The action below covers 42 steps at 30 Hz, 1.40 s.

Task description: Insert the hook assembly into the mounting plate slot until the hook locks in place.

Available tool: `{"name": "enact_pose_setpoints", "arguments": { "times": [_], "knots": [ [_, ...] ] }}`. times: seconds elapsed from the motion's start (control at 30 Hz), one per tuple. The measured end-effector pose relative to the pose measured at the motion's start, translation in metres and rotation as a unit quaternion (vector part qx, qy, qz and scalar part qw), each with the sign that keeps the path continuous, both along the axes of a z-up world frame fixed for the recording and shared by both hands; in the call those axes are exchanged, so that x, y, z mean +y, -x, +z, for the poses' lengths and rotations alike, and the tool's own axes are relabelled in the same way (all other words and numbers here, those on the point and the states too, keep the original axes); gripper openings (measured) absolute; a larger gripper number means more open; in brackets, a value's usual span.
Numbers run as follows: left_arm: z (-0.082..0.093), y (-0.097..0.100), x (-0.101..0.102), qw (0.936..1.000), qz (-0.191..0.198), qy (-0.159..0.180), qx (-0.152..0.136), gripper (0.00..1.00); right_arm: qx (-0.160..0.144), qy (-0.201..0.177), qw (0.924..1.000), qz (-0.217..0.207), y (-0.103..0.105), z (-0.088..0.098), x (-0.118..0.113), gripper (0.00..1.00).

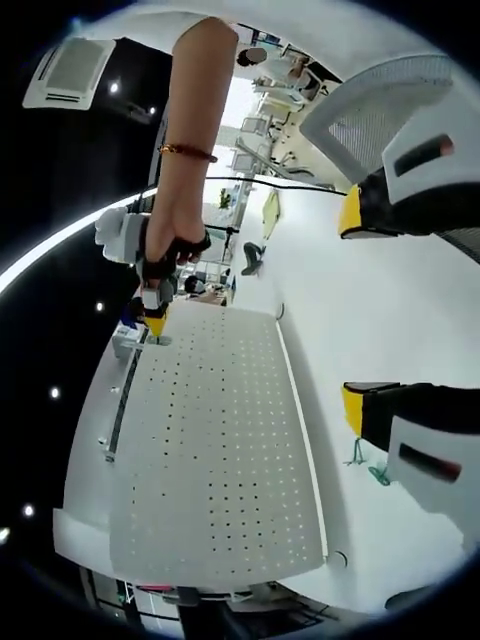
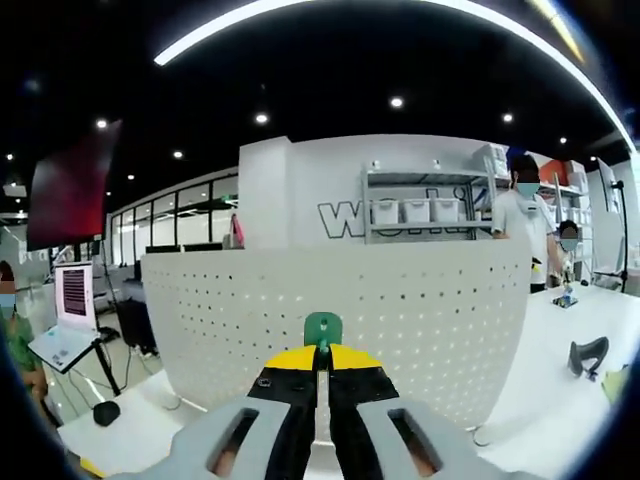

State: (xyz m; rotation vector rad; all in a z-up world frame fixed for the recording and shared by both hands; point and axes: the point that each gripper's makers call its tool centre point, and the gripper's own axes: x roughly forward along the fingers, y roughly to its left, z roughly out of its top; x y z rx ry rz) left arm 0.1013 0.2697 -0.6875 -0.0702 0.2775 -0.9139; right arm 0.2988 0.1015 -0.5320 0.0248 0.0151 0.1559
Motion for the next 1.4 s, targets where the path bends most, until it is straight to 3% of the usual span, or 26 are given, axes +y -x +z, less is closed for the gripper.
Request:
{"name": "enact_pose_setpoints", "arguments": {
  "times": [0.67,1.4],
  "knots": [
    [-0.004,-0.007,0.006,0.9999,0.009,-0.004,0.005,0.6,0.007,0.0,0.9999,-0.016,-0.026,0.005,-0.011,0.01],
    [-0.002,-0.019,0.016,0.9998,0.011,-0.014,0.007,0.61,-0.005,0.008,0.9997,-0.023,-0.056,0.02,-0.014,0.01]
  ]
}}
